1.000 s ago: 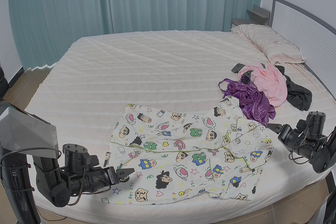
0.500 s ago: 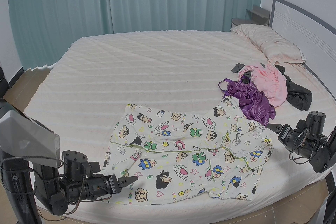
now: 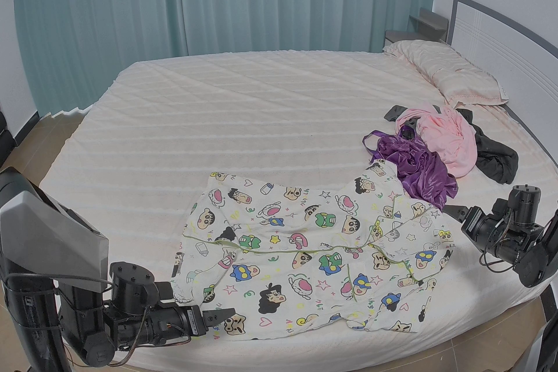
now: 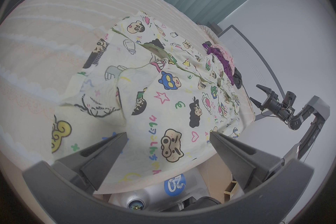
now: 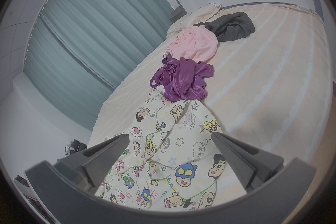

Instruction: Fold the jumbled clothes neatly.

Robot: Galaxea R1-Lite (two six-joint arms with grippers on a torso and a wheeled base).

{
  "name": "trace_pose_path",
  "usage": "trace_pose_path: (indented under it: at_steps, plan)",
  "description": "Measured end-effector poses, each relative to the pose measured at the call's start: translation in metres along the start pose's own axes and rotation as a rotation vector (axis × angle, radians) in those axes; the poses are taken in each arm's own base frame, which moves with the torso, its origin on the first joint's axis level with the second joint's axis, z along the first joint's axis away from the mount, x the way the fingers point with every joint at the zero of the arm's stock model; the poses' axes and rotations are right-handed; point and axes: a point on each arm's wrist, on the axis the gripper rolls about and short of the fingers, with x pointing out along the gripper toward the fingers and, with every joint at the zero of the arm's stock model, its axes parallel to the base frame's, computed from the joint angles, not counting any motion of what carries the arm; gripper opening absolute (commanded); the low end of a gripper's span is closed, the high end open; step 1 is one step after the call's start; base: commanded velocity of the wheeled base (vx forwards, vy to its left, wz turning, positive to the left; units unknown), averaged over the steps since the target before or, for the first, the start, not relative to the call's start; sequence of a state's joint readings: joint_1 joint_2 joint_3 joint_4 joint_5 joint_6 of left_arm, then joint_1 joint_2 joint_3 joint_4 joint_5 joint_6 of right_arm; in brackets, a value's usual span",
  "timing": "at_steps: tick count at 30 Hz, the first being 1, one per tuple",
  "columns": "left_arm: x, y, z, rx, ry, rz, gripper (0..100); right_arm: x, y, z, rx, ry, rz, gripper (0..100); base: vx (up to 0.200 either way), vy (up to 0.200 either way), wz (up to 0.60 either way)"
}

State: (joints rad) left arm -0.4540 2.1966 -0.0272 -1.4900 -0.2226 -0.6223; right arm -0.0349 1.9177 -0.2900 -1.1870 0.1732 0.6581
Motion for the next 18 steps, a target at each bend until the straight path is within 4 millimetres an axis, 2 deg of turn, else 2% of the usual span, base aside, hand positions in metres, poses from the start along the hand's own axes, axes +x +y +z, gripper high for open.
trace_pose_path:
  at_steps: [12,18]
  plan:
    - [-0.023,-0.006,0.021,-0.013,-0.133,-0.047,100,0.000,-0.001,0.000,0.002,0.000,-0.003,100,0.000,0.000,0.00]
    - [-0.019,-0.002,0.027,-0.028,-0.174,-0.004,100,0.001,-0.001,0.000,0.003,-0.001,-0.003,100,0.000,0.000,0.00]
